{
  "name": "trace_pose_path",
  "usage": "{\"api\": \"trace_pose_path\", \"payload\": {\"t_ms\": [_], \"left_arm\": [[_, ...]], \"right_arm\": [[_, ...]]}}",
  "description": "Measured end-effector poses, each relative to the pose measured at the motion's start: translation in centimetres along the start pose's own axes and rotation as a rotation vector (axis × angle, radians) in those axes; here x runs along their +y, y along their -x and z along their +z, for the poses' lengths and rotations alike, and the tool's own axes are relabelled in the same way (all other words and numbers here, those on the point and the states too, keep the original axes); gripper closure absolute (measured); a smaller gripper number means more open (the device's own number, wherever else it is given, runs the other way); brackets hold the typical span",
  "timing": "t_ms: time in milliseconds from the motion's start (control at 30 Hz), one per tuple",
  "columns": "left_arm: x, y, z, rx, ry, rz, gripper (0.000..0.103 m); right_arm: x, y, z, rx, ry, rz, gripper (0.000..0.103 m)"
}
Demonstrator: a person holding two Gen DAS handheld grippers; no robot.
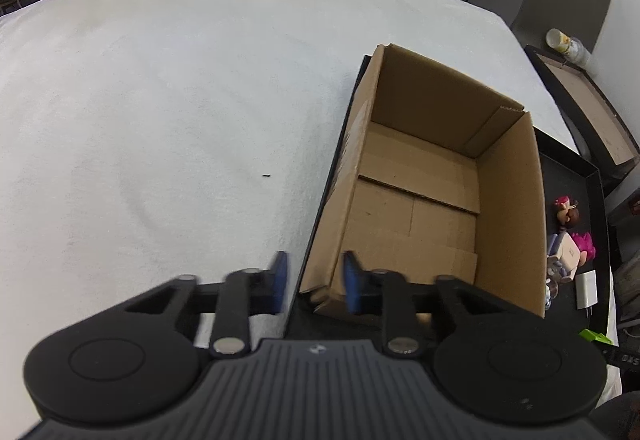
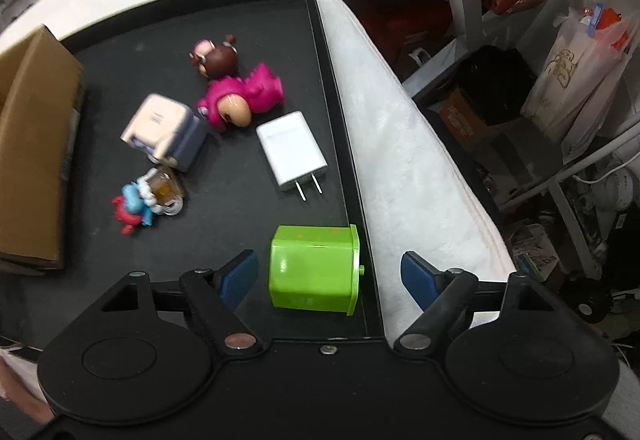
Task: Organize rigid objects
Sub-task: 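Grasp the cardboard box wall with the left tool while the right tool grasps the green charger, then carry the green charger with the right tool and drop it into the box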
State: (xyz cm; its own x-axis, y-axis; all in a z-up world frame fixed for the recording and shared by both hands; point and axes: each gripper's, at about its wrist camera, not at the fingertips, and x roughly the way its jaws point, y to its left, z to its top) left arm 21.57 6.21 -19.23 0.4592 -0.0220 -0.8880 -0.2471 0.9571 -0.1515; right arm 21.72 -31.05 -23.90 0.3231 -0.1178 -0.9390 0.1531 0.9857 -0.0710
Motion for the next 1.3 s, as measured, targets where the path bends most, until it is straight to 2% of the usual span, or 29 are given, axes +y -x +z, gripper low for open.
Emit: {"api": "trace_pose_path", "payload": {"t_ms": [67,100,167,400,800,967,1300], "left_arm": [[-0.2,0.1,-0.2,-0.007,-0.015,-0.012,0.093],[-0.4,0.2,-0.3,-0.012,-0.024,-0.012,0.093],[-0.3,0.3,-0.4,-0.018,-0.025,-0.020,0.093],[0.3,0.5,-0.5,-0.009,-0.011,-0.055,0.093],[0.9,0.6,-0.4,0.000,-0.011,-0.100,0.092],[0.8,0.8,-0.6,-0.014,-0.032,-0.107,0.093],[1.4,0.6,-0.7,-0.009,-0.008,-0.131,0.092]], "right_arm": [[0.1,-0.6,-0.2,0.008,0.006,-0.009,0.036],[0.1,-0.9,-0.3,0.018,-0.001,0.007,0.047],[0.1,-0.6,-0.5,0.005,-0.005,0.018,0.054],[0.9,0.8,-0.6,-0.015,0.000,0.069,0.055],[3.6,5.6,0.4,-0.118,0.039,0.133,0.055],[5.3,7.8,1.0,-0.168,0.055,0.159,0.055],[9.3,10.8,2.1,-0.233,0.110,0.204,0.054]]}}
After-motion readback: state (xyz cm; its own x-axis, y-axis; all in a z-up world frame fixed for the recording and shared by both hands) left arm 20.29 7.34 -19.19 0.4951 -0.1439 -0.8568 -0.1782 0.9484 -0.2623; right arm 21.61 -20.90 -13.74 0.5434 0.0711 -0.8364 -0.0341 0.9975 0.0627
